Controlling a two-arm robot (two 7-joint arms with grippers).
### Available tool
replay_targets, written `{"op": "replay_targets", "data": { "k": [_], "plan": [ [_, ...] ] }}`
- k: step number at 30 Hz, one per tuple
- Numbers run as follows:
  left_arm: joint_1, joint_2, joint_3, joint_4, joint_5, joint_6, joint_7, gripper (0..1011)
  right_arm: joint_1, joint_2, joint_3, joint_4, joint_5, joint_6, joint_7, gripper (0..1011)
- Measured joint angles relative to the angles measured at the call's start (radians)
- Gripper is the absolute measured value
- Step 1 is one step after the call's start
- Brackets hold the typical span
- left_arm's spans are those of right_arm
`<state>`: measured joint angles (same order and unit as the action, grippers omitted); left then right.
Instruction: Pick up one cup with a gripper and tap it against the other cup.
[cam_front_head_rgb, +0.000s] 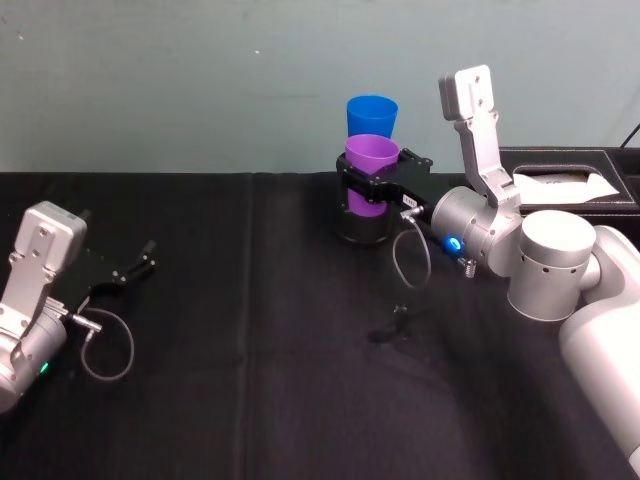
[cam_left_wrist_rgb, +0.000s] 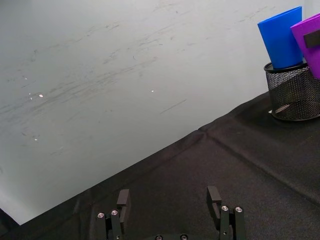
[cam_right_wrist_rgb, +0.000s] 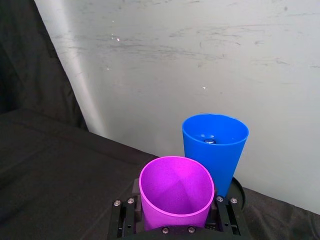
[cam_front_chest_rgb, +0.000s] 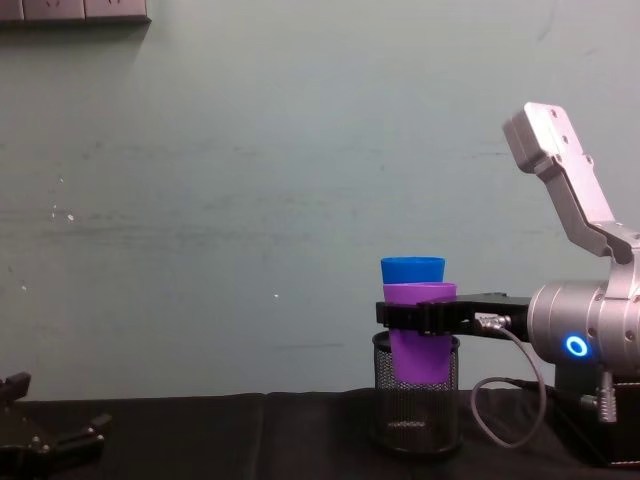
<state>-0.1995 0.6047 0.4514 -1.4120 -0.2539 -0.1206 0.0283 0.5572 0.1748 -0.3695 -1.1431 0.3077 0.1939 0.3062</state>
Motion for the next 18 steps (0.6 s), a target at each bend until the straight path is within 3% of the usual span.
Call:
{"op": "replay_targets", "data": {
  "k": [18],
  "plan": [
    [0.0, 0.0, 0.0, 0.0, 0.0, 0.0, 0.0, 1000, 0.0, 0.0, 0.0, 0.0, 0.0, 0.0, 0.0, 723]
  ]
}}
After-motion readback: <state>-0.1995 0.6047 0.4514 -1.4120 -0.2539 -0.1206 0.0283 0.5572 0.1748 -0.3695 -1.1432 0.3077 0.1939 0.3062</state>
